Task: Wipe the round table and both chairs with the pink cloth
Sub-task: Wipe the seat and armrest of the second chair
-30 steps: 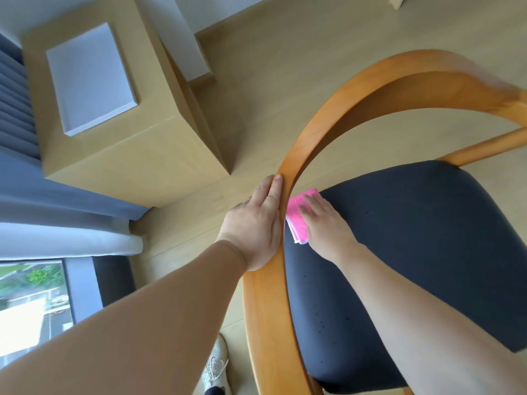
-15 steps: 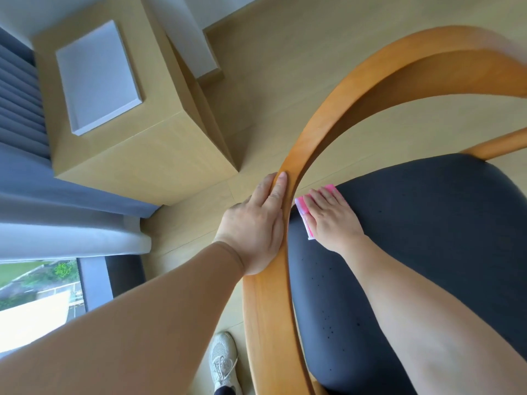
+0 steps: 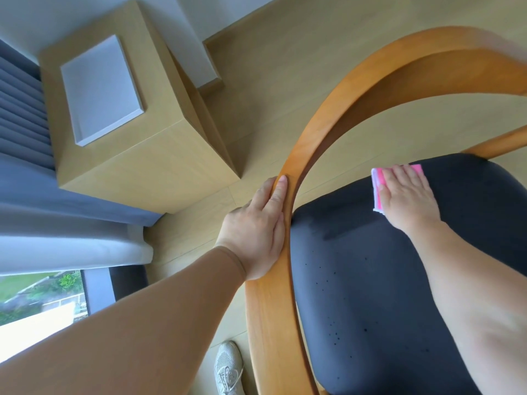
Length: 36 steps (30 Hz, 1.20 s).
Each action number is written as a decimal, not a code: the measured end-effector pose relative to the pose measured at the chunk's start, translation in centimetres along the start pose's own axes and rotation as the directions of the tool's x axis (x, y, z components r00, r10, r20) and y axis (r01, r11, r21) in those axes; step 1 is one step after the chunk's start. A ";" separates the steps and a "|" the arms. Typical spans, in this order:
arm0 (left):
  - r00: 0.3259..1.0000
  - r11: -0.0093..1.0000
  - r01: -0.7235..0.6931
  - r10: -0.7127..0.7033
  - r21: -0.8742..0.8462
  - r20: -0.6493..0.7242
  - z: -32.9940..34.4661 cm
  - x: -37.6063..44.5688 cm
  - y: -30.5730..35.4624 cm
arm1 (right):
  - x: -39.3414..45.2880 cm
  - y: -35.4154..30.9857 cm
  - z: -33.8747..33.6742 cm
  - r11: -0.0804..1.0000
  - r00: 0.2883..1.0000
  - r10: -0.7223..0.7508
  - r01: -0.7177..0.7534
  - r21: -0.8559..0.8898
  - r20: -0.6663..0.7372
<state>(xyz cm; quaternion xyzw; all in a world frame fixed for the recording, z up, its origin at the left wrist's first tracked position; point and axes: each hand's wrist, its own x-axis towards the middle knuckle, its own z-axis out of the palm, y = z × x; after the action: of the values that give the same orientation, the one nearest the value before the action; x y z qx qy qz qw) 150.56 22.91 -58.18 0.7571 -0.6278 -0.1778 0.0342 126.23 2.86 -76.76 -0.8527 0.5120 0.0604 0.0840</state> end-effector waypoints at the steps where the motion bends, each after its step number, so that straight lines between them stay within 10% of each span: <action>1: 1.000 1.000 -0.002 0.002 0.001 0.001 0.0 0.0 0.0 | 0.0 0.6 0.1 0.999 0.999 0.036 -0.036 0.015 0.004; 10: 1.000 1.000 -0.006 0.006 0.006 0.014 -0.2 0.0 0.0 | -2.0 -2.8 0.6 0.980 0.980 0.182 -0.174 -0.092 0.081; 28: 1.000 0.975 -0.013 0.010 0.220 0.011 -0.2 0.1 0.7 | -12.4 -16.1 3.3 0.900 0.899 -0.436 0.434 0.045 0.035; 36: 0.949 0.931 -0.296 0.313 0.212 -0.049 -0.3 -1.0 1.3 | -15.6 -13.5 3.1 0.873 0.863 -0.484 0.488 0.010 0.145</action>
<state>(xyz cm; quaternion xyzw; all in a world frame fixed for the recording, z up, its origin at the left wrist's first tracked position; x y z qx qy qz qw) 149.28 23.58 -57.32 0.6568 -0.7503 -0.0746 0.0102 130.82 23.23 -75.74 -0.9487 0.2724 0.1052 0.1211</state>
